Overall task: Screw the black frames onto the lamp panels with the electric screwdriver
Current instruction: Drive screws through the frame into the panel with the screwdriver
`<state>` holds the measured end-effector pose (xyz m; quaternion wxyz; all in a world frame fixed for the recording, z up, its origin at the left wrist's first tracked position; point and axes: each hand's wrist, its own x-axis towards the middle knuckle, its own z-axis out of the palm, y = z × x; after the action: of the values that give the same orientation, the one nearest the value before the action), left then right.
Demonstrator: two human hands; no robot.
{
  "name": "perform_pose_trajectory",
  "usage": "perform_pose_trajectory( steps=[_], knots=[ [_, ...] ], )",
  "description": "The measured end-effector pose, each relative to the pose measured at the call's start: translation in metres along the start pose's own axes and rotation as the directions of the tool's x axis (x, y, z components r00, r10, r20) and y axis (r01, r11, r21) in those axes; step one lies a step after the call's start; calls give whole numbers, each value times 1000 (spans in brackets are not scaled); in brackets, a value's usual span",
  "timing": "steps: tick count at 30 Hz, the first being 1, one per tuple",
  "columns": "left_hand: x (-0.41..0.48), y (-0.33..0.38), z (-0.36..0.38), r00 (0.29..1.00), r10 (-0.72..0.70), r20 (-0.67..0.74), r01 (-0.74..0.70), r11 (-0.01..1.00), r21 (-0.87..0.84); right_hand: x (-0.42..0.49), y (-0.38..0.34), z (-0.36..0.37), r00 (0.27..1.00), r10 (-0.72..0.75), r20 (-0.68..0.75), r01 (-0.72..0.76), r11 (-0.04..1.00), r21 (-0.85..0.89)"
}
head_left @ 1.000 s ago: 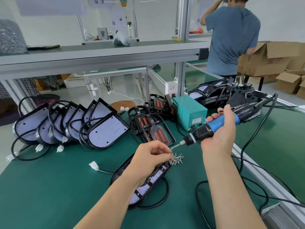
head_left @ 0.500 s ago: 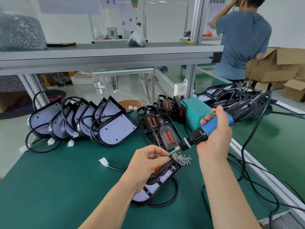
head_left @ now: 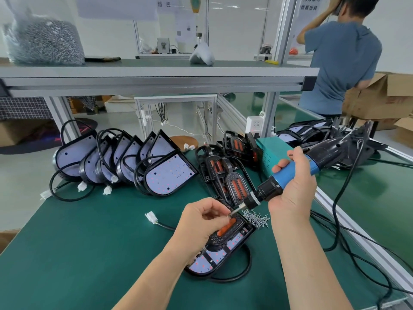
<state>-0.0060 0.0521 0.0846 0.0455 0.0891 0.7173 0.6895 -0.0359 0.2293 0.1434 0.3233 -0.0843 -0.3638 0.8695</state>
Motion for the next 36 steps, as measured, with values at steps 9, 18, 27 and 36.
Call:
perform_pose_trajectory(
  steps=[9,18,27,36],
  knots=[
    [-2,-1,-3,997,63,-45,-55,986,160,-6,3,4,999,24,-33,-24,1000,-2],
    [-3,-2,0,998,18,-54,-17,1000,22,-4,-1,2,999,16,-34,-15,1000,10],
    [-2,-3,5,999,3,-50,-6,998,-59,-4,-3,0,999,10,-43,-9,1000,20],
    [-4,-3,6,998,2,-59,-5,999,-50,-2,-3,-4,999,8,-33,-8,1000,17]
  ],
)
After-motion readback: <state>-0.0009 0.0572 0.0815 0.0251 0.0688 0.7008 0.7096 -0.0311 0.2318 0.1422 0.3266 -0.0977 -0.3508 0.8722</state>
